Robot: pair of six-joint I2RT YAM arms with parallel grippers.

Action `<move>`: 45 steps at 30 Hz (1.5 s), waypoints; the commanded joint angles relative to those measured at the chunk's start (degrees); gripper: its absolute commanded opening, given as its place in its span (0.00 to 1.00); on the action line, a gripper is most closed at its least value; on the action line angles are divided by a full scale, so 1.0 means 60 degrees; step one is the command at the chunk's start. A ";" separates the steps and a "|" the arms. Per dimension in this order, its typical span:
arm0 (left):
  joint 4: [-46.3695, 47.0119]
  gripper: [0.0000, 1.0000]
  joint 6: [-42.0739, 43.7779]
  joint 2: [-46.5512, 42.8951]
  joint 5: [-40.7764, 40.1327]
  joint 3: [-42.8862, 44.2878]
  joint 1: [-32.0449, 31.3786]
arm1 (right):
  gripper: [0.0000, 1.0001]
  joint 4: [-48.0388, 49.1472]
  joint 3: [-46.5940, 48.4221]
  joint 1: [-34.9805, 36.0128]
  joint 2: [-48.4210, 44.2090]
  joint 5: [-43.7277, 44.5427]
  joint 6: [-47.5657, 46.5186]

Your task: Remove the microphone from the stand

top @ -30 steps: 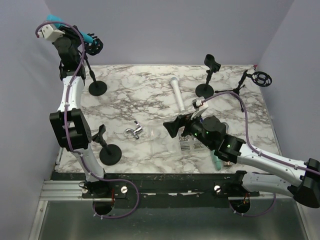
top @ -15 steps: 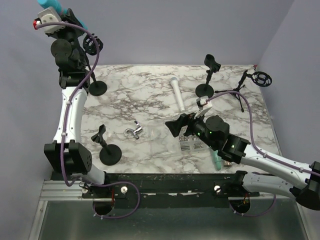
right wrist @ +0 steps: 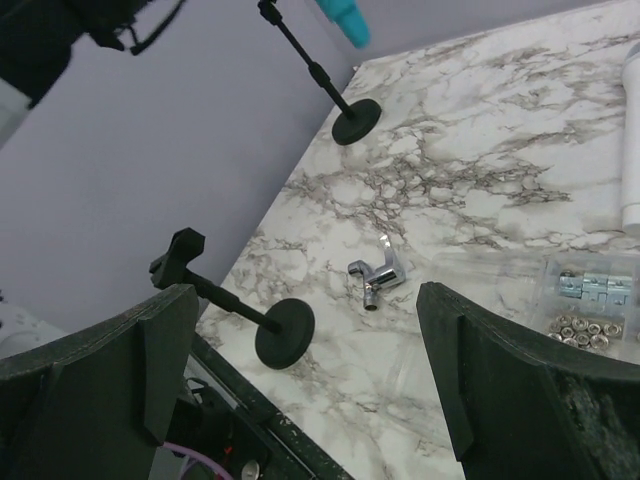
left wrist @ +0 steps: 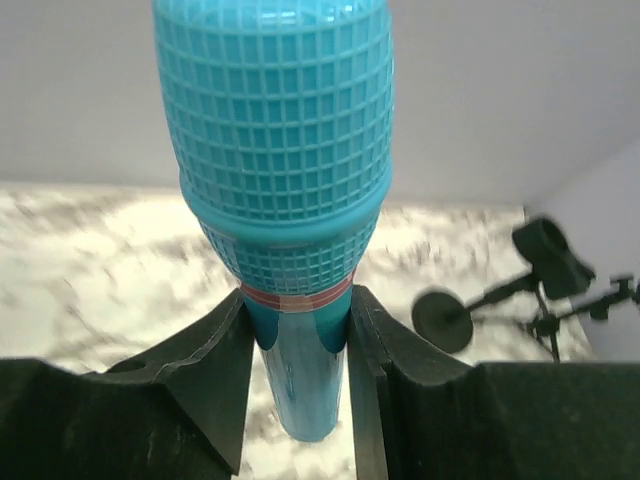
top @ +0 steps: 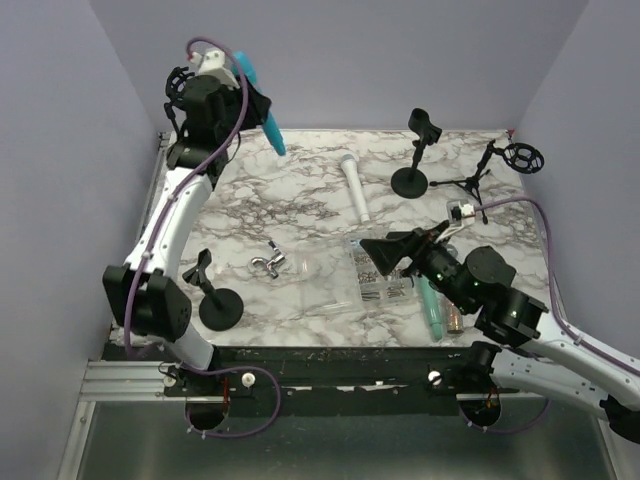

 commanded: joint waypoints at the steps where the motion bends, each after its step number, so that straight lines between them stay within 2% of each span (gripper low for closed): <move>1: -0.3404 0.00 -0.1072 0.2071 0.2033 0.1179 -0.0580 | 1.00 -0.1074 -0.0075 -0.0026 -0.0767 0.0467 0.0605; 3: -0.3797 0.00 -0.1189 0.2734 0.2204 0.1400 -0.0863 | 1.00 -0.1239 -0.0266 -0.0023 -0.1168 0.0527 0.0768; 10: -0.3609 0.00 -0.1683 0.4424 0.2097 0.1816 -0.1618 | 1.00 -0.1615 -0.0632 -0.0024 -0.1975 0.0966 0.0759; 19: -0.4816 0.00 -0.1876 0.7394 0.2258 0.5015 -0.1858 | 1.00 -0.2039 -0.0455 -0.0032 -0.1914 0.0990 0.0709; 21: -0.5049 0.03 -0.1965 0.7794 0.2333 0.5523 -0.1876 | 1.00 -0.2059 -0.0564 -0.0025 -0.1976 0.1022 0.0765; 27: -0.4821 0.10 -0.2463 0.8138 0.2747 0.5401 -0.1926 | 1.00 -0.2016 -0.0712 -0.0035 -0.2120 0.1140 0.0908; 29: -0.4730 0.14 -0.2641 0.8235 0.2896 0.5426 -0.1933 | 1.00 -0.2123 -0.0679 -0.0026 -0.2167 0.1146 0.0890; 35: -0.4754 0.40 -0.2823 0.8500 0.3049 0.5522 -0.2025 | 1.00 -0.2499 -0.0580 -0.0021 -0.2445 0.1383 0.0921; 39: -0.4868 0.52 -0.2765 0.8536 0.3067 0.5576 -0.2027 | 1.00 -0.2499 -0.0649 -0.0031 -0.2607 0.1415 0.0966; 41: -0.4921 0.58 -0.2713 0.8549 0.3095 0.5654 -0.2025 | 1.00 -0.2514 -0.0655 -0.0031 -0.2632 0.1395 0.0996; 45: -0.4974 0.62 -0.2711 0.8542 0.3169 0.5770 -0.2003 | 1.00 -0.2592 -0.0576 -0.0024 -0.2600 0.1373 0.0996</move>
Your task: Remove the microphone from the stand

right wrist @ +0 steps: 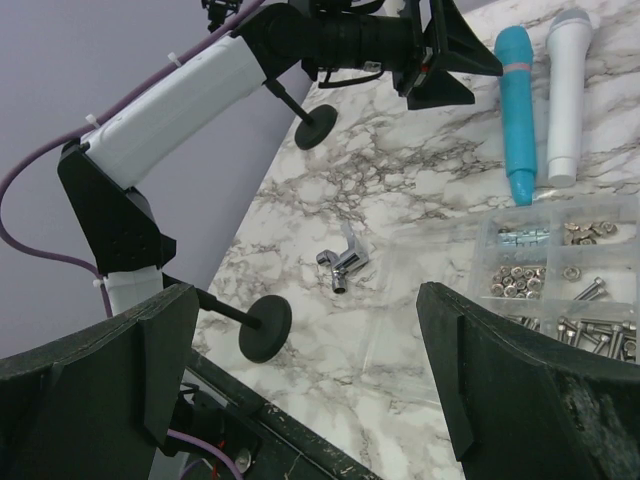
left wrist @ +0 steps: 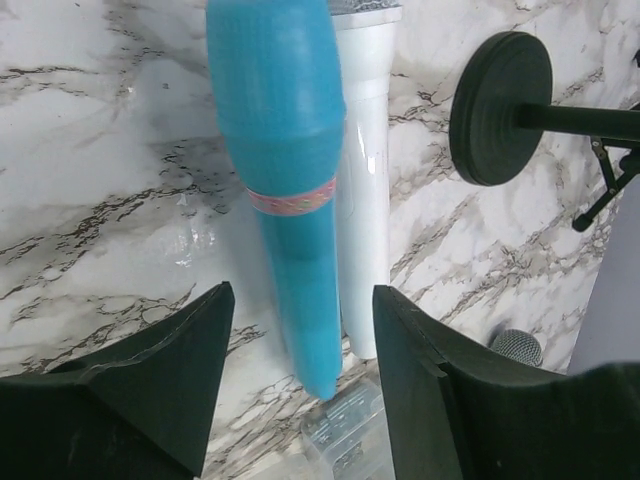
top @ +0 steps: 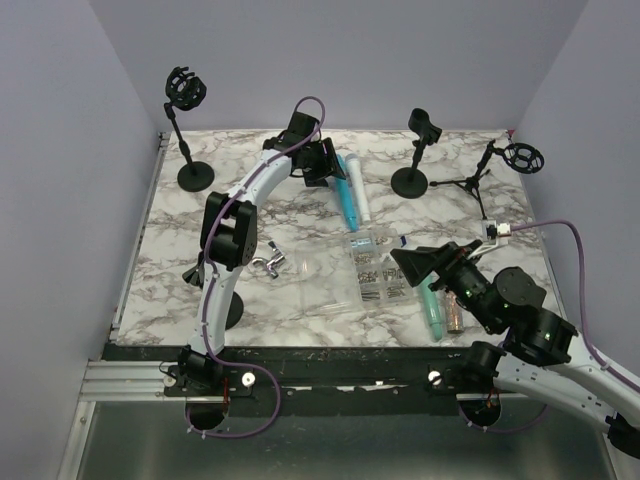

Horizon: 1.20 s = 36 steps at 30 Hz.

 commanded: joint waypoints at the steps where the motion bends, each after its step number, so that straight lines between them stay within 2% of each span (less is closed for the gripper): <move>1: -0.0134 0.62 -0.0047 0.0066 0.0355 0.0437 -0.0060 | 1.00 -0.0350 0.0054 -0.0028 -0.0038 0.0265 0.0127; 13: -0.0457 0.68 0.0573 -0.1206 0.0771 0.0078 -0.0044 | 1.00 -0.0544 0.0094 -0.0035 0.0024 0.0485 0.0157; 23: -0.0517 0.69 0.1211 -0.3109 0.1327 -0.0672 0.0157 | 1.00 -0.0269 -0.0189 -0.0031 0.0246 0.0488 0.0332; 31: -0.0360 0.69 0.1573 -0.5137 0.1577 -0.2067 0.1042 | 1.00 -0.0098 -0.0205 -0.0025 0.0643 0.0409 0.0322; 36: -0.0108 0.69 0.1508 -0.6554 0.2040 -0.2995 0.2116 | 1.00 0.0264 -0.0447 -0.0031 0.0603 0.0331 0.0414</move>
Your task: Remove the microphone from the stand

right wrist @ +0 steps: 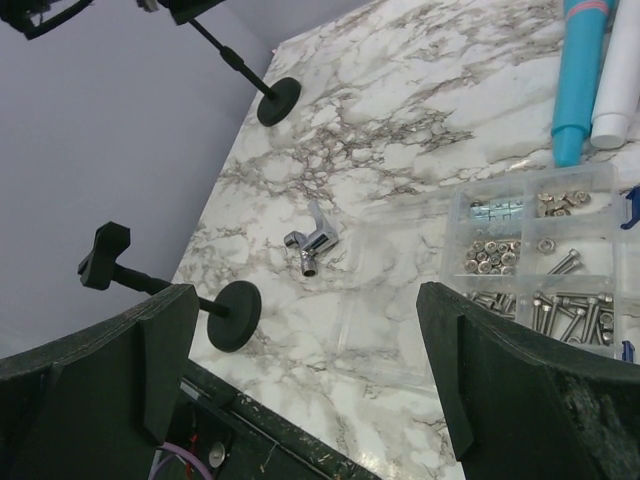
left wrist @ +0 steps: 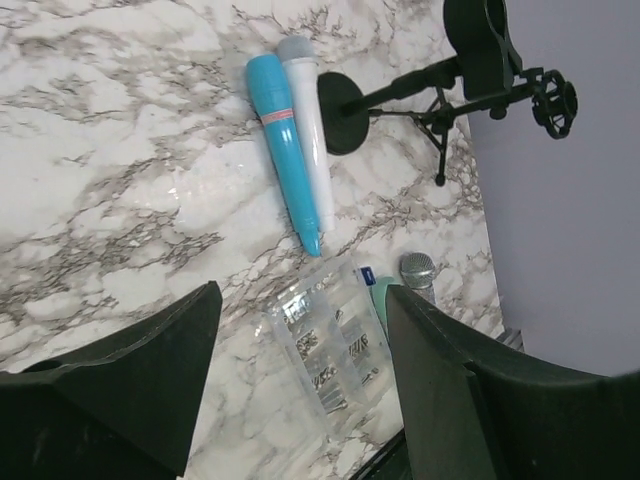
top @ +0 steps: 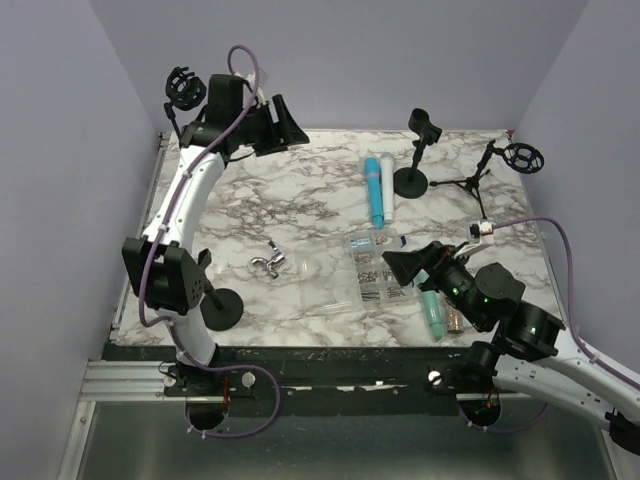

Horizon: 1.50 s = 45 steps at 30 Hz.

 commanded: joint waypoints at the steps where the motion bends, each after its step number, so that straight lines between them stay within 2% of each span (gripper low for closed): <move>1: 0.0171 0.69 0.0108 -0.1414 0.0660 -0.0713 0.1089 | 1.00 0.0585 -0.0377 -0.0021 -0.0051 0.0096 0.0166; 7: 0.0505 0.69 -0.0196 -0.2687 0.0607 -0.1074 0.2748 | 1.00 0.0952 -0.0392 -0.0023 0.0313 0.0019 -0.0095; 13: 0.2823 0.69 -0.2062 -0.3666 0.0472 -0.2786 0.4112 | 1.00 0.0970 -0.0310 -0.0030 0.0607 -0.0001 -0.0159; 19: 0.5050 0.69 -0.4264 -0.3792 0.0092 -0.4330 0.5011 | 1.00 0.1098 -0.0463 -0.0036 0.0586 0.0109 -0.0132; 21: 0.5803 0.69 -0.4637 -0.3620 -0.0281 -0.4584 0.5183 | 1.00 0.1138 -0.0434 -0.0023 0.0611 0.0116 -0.0158; 26: 0.5517 0.71 -0.4729 -0.2902 -0.1856 -0.4251 0.5324 | 1.00 0.1171 -0.0297 -0.0036 0.0798 0.0124 -0.0348; 31: 0.6350 0.70 -0.5328 -0.2305 -0.3045 -0.4655 0.5338 | 1.00 0.1155 -0.0174 -0.0028 0.1005 0.0172 -0.0478; 40: 0.7045 0.68 -0.5842 -0.1186 -0.3978 -0.4400 0.5353 | 1.00 0.1235 -0.0151 -0.0024 0.1327 0.0190 -0.0647; 45: 0.7191 0.62 -0.5895 -0.0696 -0.4077 -0.4108 0.5379 | 1.00 0.1415 -0.0183 -0.0034 0.1558 0.0252 -0.0705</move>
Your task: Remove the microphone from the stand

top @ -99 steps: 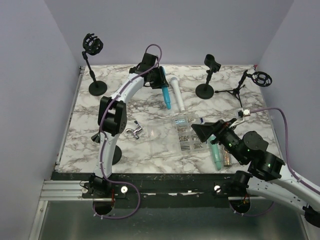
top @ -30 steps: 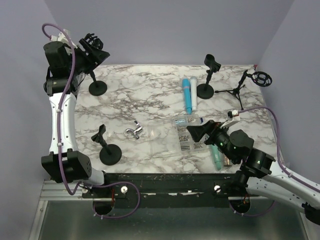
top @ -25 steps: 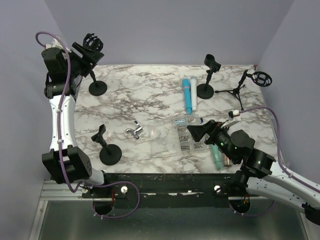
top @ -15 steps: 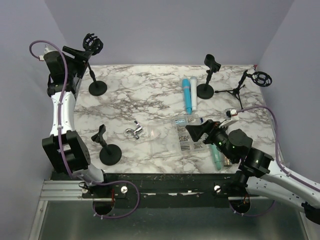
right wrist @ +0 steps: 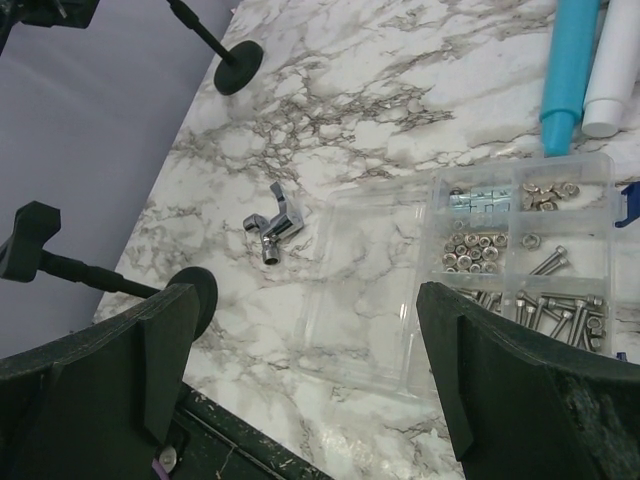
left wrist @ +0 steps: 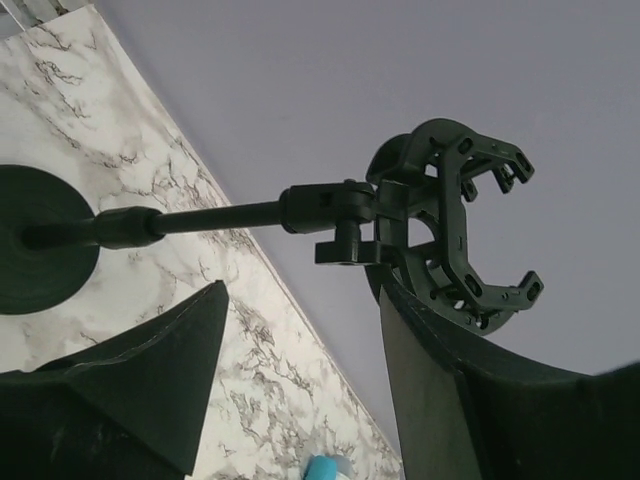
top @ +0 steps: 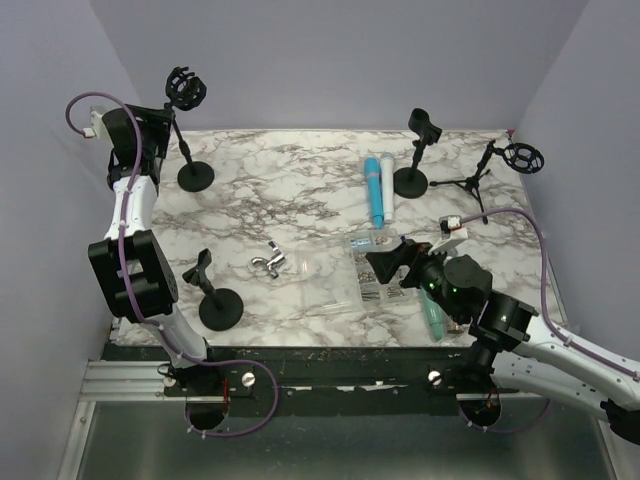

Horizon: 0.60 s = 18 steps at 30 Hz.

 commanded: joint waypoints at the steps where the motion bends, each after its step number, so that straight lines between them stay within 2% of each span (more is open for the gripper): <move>1: 0.0525 0.62 -0.0293 0.0459 -0.0417 0.0487 0.0120 | 1.00 0.0411 0.0178 -0.0024 0.0159 0.0292 -0.0186; 7: 0.0657 0.60 -0.0409 0.0851 -0.0299 0.0766 0.0126 | 1.00 0.0426 0.0183 -0.0021 0.0226 0.0442 -0.0274; 18: 0.0986 0.62 0.0071 0.0498 -0.0301 0.0736 0.0141 | 1.00 0.0655 0.0100 -0.0035 0.0328 0.0509 -0.0376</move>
